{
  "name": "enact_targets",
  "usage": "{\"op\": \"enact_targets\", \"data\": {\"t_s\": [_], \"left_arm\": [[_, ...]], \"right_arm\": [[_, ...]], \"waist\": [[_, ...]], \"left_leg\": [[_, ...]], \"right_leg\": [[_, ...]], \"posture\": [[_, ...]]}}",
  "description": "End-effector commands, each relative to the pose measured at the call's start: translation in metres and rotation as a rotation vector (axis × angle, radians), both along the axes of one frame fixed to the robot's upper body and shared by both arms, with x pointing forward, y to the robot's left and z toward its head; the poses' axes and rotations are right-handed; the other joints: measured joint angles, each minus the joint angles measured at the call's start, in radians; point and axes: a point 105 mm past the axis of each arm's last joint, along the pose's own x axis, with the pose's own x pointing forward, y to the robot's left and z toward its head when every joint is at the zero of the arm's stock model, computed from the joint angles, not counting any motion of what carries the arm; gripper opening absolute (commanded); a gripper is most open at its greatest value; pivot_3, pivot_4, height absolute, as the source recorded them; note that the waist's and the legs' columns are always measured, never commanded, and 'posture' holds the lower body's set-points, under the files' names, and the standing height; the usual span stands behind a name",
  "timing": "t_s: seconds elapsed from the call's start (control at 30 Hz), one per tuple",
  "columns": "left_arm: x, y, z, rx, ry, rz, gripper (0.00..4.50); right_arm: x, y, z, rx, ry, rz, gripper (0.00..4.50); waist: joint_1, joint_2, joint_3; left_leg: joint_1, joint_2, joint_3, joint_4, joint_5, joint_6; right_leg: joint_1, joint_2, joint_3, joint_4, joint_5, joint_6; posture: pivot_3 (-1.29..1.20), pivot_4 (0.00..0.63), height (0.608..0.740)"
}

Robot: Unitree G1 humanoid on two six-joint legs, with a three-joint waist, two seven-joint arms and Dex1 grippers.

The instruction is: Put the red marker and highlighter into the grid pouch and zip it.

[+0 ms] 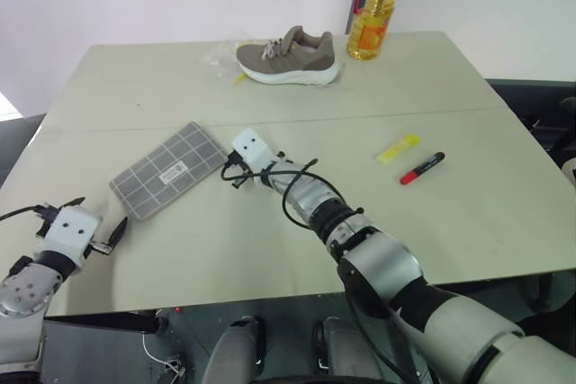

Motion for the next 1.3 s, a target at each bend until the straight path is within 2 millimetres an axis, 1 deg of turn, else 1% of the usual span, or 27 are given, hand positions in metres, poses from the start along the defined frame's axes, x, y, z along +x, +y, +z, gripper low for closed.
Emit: {"op": "enact_targets", "data": {"t_s": [0.03,0.27,0.43,0.57,0.67,0.73,0.77,0.8,0.83,0.9,1.07,1.13,1.23,1.3], "left_arm": [[0.006,-0.008,-0.006,0.048,0.036,-0.082,4.5],[0.014,-0.018,-0.017,0.154,0.105,-0.247,4.5],[0.027,-0.031,-0.019,0.184,0.106,-0.347,4.5],[0.029,-0.041,-0.019,0.18,0.097,-0.421,4.5],[0.03,-0.048,-0.018,0.168,0.085,-0.46,3.63],[0.03,-0.049,-0.019,0.164,0.088,-0.468,2.57],[0.031,-0.05,-0.018,0.16,0.081,-0.471,1.94],[0.032,-0.05,-0.017,0.157,0.075,-0.473,1.58],[0.032,-0.052,-0.016,0.145,0.069,-0.476,0.97],[0.031,-0.055,-0.014,0.131,0.058,-0.491,0.04],[0.03,-0.059,-0.012,0.1,0.035,-0.493,0.04],[0.029,-0.065,-0.007,0.082,0.008,-0.502,0.04],[0.029,-0.079,0.004,-0.002,-0.033,-0.49,0.04],[0.028,-0.092,0.01,-0.093,-0.049,-0.472,0.04]], "right_arm": [[-0.001,0.014,0.016,0.028,-0.038,0.03,0.04],[-0.001,0.016,0.017,0.017,-0.047,0.043,0.04],[-0.003,0.018,0.015,0.014,-0.046,0.057,0.04],[-0.004,0.017,0.013,0.01,-0.042,0.063,0.04],[-0.005,0.016,0.01,0.003,-0.039,0.068,0.0],[-0.005,0.015,0.008,-0.002,-0.037,0.07,0.0],[-0.005,0.014,0.006,-0.009,-0.035,0.069,0.0],[-0.005,0.013,0.005,-0.013,-0.033,0.069,0.0],[-0.005,0.013,0.004,-0.016,-0.032,0.07,0.0],[-0.006,0.012,0.003,-0.016,-0.031,0.071,0.0],[-0.006,0.01,0.002,-0.015,-0.031,0.076,0.0],[-0.004,0.007,0.002,-0.015,-0.047,0.073,0.0],[0.003,-0.002,0.019,0.026,-0.14,0.073,0.0],[0.008,-0.015,0.038,0.1,-0.209,0.075,0.0]], "waist": [[0.002,0.0,0.0],[0.003,0.002,0.0],[0.009,0.002,0.0],[0.007,0.002,0.0],[0.006,0.002,0.0],[0.004,0.002,0.0],[0.004,0.002,0.0],[0.003,0.002,0.0],[0.003,0.002,0.0],[0.002,0.003,0.0],[-0.001,0.002,0.0],[-0.001,0.002,0.0],[0.0,0.002,0.0],[0.002,0.002,0.0]], "left_leg": [[0.0,0.0,0.0,0.0,0.0,0.0],[0.001,0.0,0.0,0.0,0.0,0.0],[0.001,0.0,0.0,0.0,0.0,0.0],[0.001,0.0,0.0,0.0,0.0,0.0],[0.001,0.0,0.0,0.0,0.001,0.0],[0.001,0.0,0.0,0.0,0.002,0.0],[0.001,0.0,0.0,0.0,0.002,0.0],[0.001,0.0,0.0,0.0,0.002,0.0],[0.001,0.0,0.0,0.0,0.002,0.001],[0.001,0.0,0.0,0.0,0.002,0.001],[0.001,0.0,0.0,0.0,0.002,0.001],[0.001,0.0,0.0,0.0,0.002,0.001],[0.001,0.0,0.0,0.0,0.002,0.001],[0.001,0.0,0.0,0.0,0.002,0.001]], "right_leg": [[0.0,0.0,0.0,0.0,0.0,0.0],[0.0,0.0,0.0,0.001,0.0,0.0],[0.001,0.0,-0.001,0.001,0.0,0.0],[0.001,0.0,-0.001,0.001,0.001,0.001],[0.001,0.0,-0.001,0.001,0.001,0.002],[0.001,0.0,-0.001,0.001,0.001,0.002],[0.001,0.0,-0.001,0.001,0.001,0.002],[0.001,0.0,-0.001,0.001,0.001,0.002],[0.001,0.0,-0.001,0.001,0.001,0.002],[0.001,0.0,-0.001,0.001,0.001,0.002],[0.001,0.0,-0.001,0.001,0.001,0.002],[0.001,0.0,-0.001,0.001,0.001,0.002],[0.002,0.0,-0.001,0.001,0.001,0.002],[0.002,0.0,-0.001,0.001,0.001,0.002]], "posture": [[0.0,0.15,0.731],[0.0,0.15,0.731],[0.0,0.15,0.731],[0.0,0.15,0.731],[0.0,0.15,0.731],[0.0,0.15,0.731],[0.0,0.15,0.731],[0.0,0.15,0.731],[0.0,0.15,0.731],[0.0,0.15,0.731],[0.0,0.15,0.731],[0.0,0.15,0.731],[0.0,0.15,0.731],[0.0,0.15,0.731]]}}
